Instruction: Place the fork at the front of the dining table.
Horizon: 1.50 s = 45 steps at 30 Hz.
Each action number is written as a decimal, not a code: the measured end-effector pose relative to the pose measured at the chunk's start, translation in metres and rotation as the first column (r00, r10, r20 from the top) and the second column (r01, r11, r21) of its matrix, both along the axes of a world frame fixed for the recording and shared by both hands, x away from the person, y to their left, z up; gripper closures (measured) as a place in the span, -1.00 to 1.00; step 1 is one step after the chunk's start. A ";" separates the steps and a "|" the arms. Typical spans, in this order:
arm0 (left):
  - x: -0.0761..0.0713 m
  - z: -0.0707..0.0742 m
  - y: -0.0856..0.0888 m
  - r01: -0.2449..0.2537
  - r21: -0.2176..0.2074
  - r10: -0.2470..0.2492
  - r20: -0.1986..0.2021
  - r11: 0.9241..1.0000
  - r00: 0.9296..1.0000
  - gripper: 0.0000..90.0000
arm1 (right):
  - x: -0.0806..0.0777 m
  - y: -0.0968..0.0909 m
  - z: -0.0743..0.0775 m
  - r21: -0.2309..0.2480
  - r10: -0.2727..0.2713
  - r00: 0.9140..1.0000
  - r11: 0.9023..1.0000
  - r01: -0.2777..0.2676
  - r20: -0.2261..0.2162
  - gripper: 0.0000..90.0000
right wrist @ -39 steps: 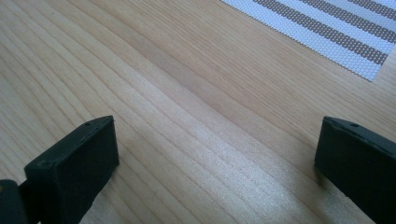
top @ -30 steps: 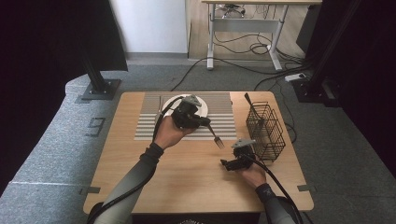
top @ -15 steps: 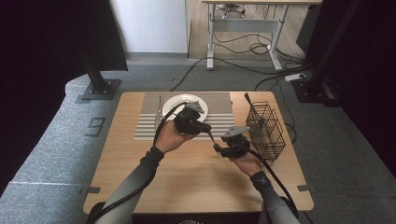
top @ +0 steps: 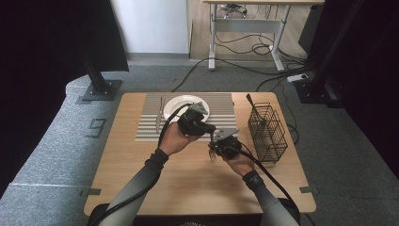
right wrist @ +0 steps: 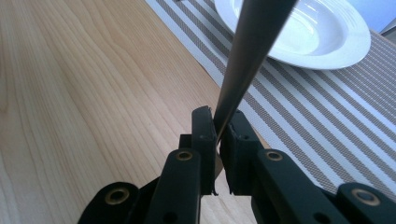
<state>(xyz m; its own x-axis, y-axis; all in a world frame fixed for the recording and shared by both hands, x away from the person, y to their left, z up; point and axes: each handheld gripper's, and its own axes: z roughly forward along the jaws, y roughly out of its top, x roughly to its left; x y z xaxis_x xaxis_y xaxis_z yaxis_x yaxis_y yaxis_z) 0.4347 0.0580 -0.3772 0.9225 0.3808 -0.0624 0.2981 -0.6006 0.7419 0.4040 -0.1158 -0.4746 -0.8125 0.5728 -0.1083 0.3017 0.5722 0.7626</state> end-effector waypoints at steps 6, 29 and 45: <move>-0.003 -0.001 0.005 -0.006 -0.095 0.011 0.052 0.995 0.999 0.45 | 0.003 -0.006 0.002 0.056 -0.017 1.000 0.998 0.018 -0.021 0.87; -0.057 -0.069 0.063 -0.158 -0.086 0.170 0.156 0.984 0.973 -1.00 | 0.022 -0.035 0.016 0.059 -0.124 0.992 0.990 0.126 -0.024 0.87; -0.079 -0.139 0.109 -0.248 -0.102 0.257 0.091 0.963 0.962 -1.00 | 0.050 -0.035 0.028 0.008 -0.191 0.981 0.982 0.191 -0.024 0.87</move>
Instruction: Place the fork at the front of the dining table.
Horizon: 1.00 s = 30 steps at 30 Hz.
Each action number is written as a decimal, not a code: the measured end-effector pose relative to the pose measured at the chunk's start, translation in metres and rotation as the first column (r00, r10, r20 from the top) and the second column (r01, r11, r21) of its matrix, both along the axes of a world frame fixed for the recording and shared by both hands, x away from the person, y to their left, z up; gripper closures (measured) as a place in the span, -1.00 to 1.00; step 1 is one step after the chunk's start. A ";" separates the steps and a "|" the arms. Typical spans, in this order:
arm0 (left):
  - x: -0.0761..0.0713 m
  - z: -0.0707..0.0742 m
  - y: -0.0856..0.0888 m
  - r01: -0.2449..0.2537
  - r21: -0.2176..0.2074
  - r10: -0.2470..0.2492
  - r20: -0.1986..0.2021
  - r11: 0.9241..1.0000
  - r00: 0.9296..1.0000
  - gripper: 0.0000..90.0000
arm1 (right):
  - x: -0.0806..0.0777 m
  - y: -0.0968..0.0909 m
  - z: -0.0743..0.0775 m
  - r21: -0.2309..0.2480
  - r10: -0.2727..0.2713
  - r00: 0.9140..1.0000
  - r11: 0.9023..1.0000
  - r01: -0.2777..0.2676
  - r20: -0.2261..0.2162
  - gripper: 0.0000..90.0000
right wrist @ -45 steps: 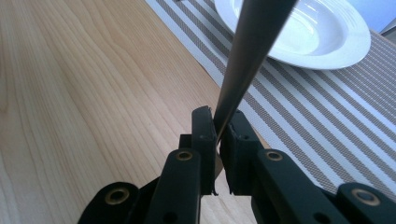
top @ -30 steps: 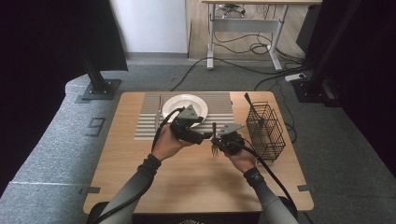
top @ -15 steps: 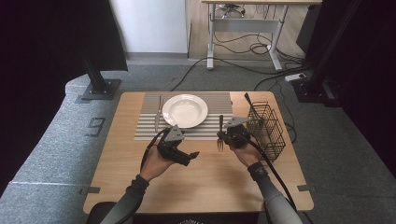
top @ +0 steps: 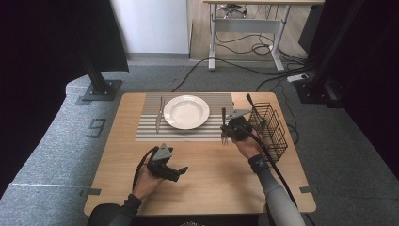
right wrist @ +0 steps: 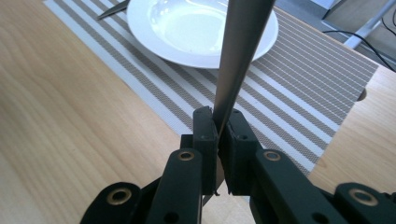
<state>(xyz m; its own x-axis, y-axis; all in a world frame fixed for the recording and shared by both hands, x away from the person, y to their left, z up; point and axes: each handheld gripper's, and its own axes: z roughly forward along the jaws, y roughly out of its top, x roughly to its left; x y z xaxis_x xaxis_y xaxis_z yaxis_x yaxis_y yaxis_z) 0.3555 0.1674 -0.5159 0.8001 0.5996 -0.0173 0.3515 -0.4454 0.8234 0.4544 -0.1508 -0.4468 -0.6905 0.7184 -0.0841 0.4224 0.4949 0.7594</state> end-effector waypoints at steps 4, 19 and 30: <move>-0.004 -0.008 0.006 -0.013 0.030 0.013 -0.007 0.999 1.000 -1.00 | 0.011 0.001 0.002 -0.014 -0.021 1.000 1.000 0.021 -0.003 0.87; -0.002 -0.030 0.004 -0.033 0.145 0.044 -0.073 0.989 0.996 -1.00 | 0.054 0.012 -0.005 -0.086 -0.091 0.995 0.993 0.087 -0.043 0.87; -0.003 -0.032 -0.005 -0.022 0.231 0.036 -0.056 0.973 0.998 -1.00 | 0.084 0.019 -0.025 -0.139 -0.152 0.985 0.981 0.139 -0.083 0.87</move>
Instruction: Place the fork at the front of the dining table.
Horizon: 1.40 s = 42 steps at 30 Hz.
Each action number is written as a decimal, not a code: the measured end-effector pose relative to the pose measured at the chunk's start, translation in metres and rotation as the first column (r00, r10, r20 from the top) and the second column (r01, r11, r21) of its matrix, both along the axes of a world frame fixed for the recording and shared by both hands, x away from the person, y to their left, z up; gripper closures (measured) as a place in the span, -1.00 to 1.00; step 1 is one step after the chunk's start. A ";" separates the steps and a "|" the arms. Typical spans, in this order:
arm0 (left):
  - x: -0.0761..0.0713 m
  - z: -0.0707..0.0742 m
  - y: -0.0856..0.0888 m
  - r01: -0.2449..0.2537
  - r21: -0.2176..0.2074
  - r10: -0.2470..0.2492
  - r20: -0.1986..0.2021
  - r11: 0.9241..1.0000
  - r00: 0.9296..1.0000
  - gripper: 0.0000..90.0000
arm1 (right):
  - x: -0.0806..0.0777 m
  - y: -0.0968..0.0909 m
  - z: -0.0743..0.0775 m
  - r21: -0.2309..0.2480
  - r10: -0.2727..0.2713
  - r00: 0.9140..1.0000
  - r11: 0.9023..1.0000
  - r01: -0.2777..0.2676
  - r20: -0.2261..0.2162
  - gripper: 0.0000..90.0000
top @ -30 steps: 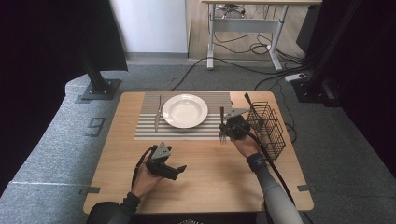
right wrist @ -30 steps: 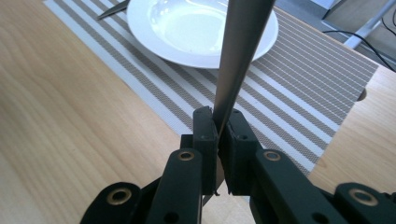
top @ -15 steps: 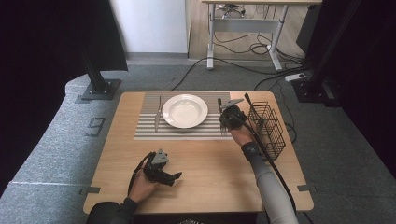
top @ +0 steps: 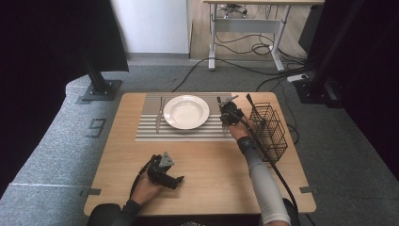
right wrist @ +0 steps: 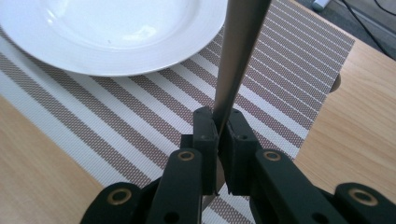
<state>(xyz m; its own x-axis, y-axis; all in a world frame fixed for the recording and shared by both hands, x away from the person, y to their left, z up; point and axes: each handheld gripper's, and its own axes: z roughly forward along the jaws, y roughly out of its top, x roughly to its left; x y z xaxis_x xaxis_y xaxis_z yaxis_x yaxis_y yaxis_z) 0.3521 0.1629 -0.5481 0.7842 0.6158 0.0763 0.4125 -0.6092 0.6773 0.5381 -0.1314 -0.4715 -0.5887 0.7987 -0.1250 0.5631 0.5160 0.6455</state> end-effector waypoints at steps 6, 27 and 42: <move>0.001 0.000 0.000 0.000 0.001 0.000 -0.005 1.000 1.000 -1.00 | 0.012 0.001 -0.007 -0.005 -0.025 1.000 1.000 0.025 -0.011 0.89; 0.002 0.000 0.000 -0.003 -0.006 0.003 -0.028 1.000 1.000 -1.00 | 0.043 0.000 -0.047 -0.043 -0.107 0.991 0.994 0.104 -0.076 0.90; 0.002 -0.001 0.000 -0.003 -0.011 0.003 -0.039 1.000 0.999 -1.00 | 0.050 0.001 -0.057 -0.031 -0.115 0.991 0.993 0.113 -0.073 0.85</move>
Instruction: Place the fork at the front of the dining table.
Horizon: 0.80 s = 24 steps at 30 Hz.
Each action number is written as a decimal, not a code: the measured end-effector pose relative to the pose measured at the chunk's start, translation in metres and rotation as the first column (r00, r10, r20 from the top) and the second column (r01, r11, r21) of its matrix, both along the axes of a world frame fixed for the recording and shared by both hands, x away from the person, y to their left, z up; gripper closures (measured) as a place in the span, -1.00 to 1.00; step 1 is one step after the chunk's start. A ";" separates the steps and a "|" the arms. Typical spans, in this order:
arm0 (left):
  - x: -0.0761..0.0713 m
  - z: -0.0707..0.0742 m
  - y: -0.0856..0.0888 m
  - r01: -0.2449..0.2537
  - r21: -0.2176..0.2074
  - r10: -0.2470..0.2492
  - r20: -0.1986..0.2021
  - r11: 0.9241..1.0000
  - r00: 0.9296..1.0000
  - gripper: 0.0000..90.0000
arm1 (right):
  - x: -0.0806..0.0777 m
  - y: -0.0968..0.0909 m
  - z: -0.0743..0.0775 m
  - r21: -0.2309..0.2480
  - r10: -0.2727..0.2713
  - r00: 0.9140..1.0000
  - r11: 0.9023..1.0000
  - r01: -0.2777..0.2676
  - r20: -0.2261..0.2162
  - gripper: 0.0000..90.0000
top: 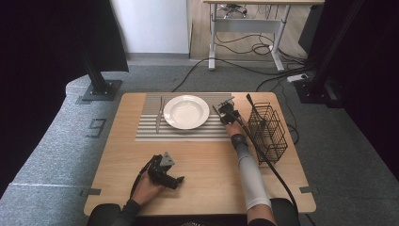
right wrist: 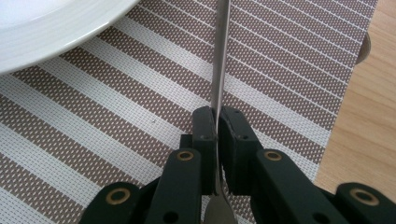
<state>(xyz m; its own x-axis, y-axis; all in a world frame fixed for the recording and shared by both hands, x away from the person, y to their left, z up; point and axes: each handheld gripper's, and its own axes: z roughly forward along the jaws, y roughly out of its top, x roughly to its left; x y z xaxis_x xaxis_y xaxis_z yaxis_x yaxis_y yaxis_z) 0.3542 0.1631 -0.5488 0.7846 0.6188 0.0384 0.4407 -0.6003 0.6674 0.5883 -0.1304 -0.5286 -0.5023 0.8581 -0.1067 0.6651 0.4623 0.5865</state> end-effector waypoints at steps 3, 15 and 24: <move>0.000 0.000 0.000 0.001 -0.001 -0.001 -0.002 1.000 1.000 -1.00 | -0.001 0.000 0.002 -0.004 0.005 1.000 1.000 -0.005 0.005 0.77; 0.001 0.000 0.000 0.000 -0.004 0.000 -0.013 1.000 1.000 -1.00 | -0.031 -0.010 0.021 0.028 0.002 1.000 1.000 -0.002 0.018 0.29; 0.001 0.000 0.000 -0.001 -0.005 0.000 -0.018 1.000 1.000 -1.00 | -0.059 -0.018 0.024 -0.002 -0.059 0.998 0.998 0.059 0.033 0.13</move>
